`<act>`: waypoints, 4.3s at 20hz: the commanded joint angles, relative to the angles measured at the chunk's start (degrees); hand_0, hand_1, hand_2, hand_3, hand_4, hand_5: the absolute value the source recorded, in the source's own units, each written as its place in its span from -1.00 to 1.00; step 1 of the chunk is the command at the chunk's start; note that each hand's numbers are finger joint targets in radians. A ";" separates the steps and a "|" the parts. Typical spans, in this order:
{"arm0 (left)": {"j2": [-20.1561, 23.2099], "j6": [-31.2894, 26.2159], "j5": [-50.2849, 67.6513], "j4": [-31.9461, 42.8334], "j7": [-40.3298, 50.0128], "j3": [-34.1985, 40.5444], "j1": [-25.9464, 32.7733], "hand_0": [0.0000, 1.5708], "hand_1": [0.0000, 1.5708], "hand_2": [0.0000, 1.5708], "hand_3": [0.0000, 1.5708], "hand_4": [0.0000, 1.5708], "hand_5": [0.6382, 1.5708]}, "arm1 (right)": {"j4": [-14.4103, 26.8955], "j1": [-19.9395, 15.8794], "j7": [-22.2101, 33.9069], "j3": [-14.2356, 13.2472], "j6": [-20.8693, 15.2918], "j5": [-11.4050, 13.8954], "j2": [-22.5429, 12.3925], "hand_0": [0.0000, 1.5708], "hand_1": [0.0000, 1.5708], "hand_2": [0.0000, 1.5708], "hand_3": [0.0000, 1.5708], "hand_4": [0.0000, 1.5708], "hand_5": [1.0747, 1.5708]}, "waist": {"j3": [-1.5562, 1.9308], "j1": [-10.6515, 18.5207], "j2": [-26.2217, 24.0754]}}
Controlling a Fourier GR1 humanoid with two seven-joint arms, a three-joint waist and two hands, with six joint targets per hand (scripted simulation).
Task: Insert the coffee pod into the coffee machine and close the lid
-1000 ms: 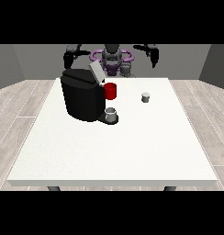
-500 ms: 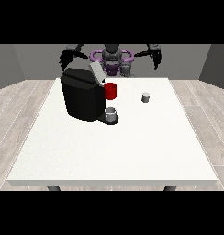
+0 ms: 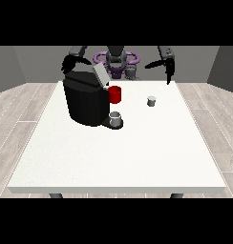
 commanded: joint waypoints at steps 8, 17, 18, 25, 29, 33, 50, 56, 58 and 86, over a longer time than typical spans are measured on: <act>2.70 2.26 -5.91 17.58 -1.11 2.18 -10.74 -1.00 -1.00 -1.00 -1.00 -1.00 1.00 | 0.74 -6.94 4.11 0.11 -0.54 0.08 -1.65 -1.00 -1.00 -1.00 -1.00 -0.49 1.00 | -0.02 -2.99 5.77; 1.39 2.92 -13.09 25.89 -3.72 -2.48 -12.57 -1.00 -1.00 -0.86 -1.00 -1.00 1.00 | 5.83 -8.31 6.20 1.36 -3.58 3.64 -0.98 -1.00 -1.00 -1.00 -1.00 -0.46 1.00 | -0.02 -1.27 4.55; 2.64 2.47 -13.27 27.71 -3.96 -1.56 -14.32 -1.00 -1.00 -0.75 -1.00 -1.00 1.00 | 6.54 -6.81 3.87 1.72 -3.67 3.53 0.07 -1.00 -1.00 -1.00 -1.00 -0.46 1.00 | -0.01 -2.09 4.85; 3.80 3.21 -15.95 35.64 -5.17 -0.36 -17.08 -0.11 -0.11 -0.01 -0.45 -1.00 1.00 | 7.81 -6.56 2.57 1.21 -3.39 3.42 -0.49 -1.00 -1.00 -1.00 -1.00 -0.50 1.00 | -0.01 -2.87 5.17; 3.50 5.16 -21.34 35.18 -4.85 -4.65 -16.21 -0.10 -0.10 -0.01 -0.38 -1.00 1.00 | 9.30 -7.88 3.63 0.64 -3.83 2.67 0.11 -1.00 -1.00 -1.00 -1.00 -0.41 1.00 | 0.00 -1.42 3.90; 5.81 7.98 -23.97 39.50 -8.33 -3.88 -18.92 -0.28 -0.28 -0.11 -0.47 -1.00 1.00 | 6.49 -10.14 6.84 2.17 -5.52 3.71 0.70 -1.00 -1.00 -1.00 -1.00 -0.34 1.00 | -0.03 -3.15 6.70; 4.05 18.28 -33.92 45.66 -10.32 -6.07 -22.12 0.18 0.18 0.32 0.04 -0.64 1.00 | 10.53 -9.21 0.84 0.38 -3.34 0.69 -0.54 -1.00 -1.00 -1.00 -1.00 -0.45 1.00 | -0.01 -3.27 6.03; 5.13 18.90 -34.62 47.13 -13.03 -4.51 -25.53 0.56 0.56 0.73 0.66 -0.40 1.00 | 11.30 -10.92 1.33 -1.63 -2.52 -1.36 -1.51 -1.00 -1.00 -1.00 -1.00 -0.45 1.00 | -0.01 -3.55 7.21; 1.04 17.83 -35.40 44.85 -10.37 -6.85 -25.45 0.68 0.68 0.82 0.79 -0.30 1.00 | 13.43 -10.87 3.12 -2.72 -1.86 -2.63 -1.96 -1.00 -1.00 -1.00 -1.00 -0.44 1.00 | 0.01 -2.71 4.05; 6.67 1.77 -32.59 40.37 -4.47 -0.81 -46.83 0.59 0.59 0.65 0.58 -0.34 1.00 | 11.76 -12.47 4.79 4.23 -6.18 0.23 0.64 -1.00 -1.00 -1.00 -1.00 -0.36 1.00 | 0.00 -8.23 3.00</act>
